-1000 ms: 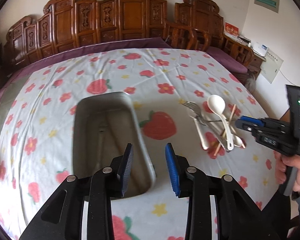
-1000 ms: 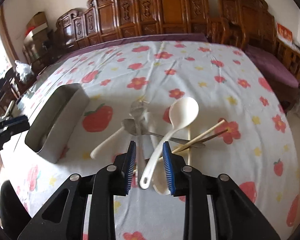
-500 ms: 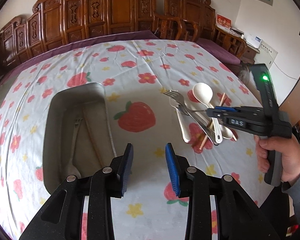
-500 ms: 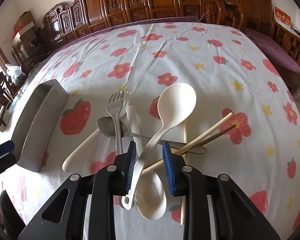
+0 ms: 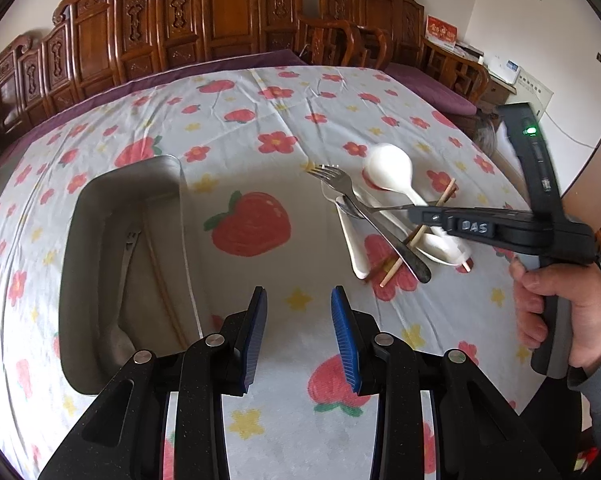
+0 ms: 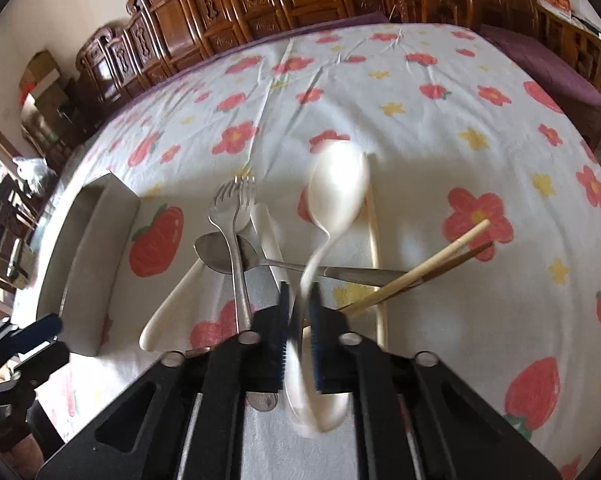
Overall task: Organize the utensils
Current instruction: 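Grasp the white plastic spoon from the pile with the right gripper, then grasp the white plastic fork with the left gripper while the right lifts the white spoon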
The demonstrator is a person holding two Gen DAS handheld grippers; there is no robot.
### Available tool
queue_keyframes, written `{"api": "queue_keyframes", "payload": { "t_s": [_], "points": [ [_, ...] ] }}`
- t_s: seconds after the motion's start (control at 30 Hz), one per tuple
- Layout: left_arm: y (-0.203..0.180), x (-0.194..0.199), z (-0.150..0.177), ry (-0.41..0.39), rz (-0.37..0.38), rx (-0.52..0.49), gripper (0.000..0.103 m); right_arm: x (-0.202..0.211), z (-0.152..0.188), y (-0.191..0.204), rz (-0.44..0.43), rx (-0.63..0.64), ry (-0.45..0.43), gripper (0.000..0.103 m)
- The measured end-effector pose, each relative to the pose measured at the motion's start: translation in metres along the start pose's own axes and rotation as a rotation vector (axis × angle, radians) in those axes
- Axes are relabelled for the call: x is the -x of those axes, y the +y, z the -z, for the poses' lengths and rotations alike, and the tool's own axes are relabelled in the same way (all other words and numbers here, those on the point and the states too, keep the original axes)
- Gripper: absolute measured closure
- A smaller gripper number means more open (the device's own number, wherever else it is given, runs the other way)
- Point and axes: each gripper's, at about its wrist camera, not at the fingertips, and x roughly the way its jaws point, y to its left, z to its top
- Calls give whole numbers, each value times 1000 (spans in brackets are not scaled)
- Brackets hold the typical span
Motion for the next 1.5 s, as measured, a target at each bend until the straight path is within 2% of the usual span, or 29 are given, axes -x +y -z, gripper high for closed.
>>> {"api": "queue_keyframes", "payload": {
  "t_s": [0.1,0.4,0.47,0.7,1.07,1.1,1.13,1.17,1.33,1.5],
  "points": [
    [-3,-6,-2,11,6,-1,72,14,4,-2,16,12,-26,98],
    [-21,-25,-17,12,33,-13,72,58,16,-11,-4,35,-86,98],
    [-25,-29,-20,13,37,-16,72,66,23,-10,18,63,-104,98],
    [-30,-59,-38,55,57,11,72,74,40,-18,32,86,-108,98],
    [-22,-92,-50,144,111,109,72,76,43,-26,19,70,-108,98],
    [-20,-95,-51,155,138,130,75,76,43,-26,20,72,-109,98],
    [-18,-97,-51,167,162,151,86,76,43,-26,20,74,-107,98],
    [-17,-99,-51,182,179,171,88,76,43,-27,21,76,-106,98],
    [-14,-100,-48,196,186,197,93,76,43,-27,17,75,-105,98],
    [-17,-85,-51,162,134,165,95,74,42,-28,-1,57,-91,98]
  ]
}}
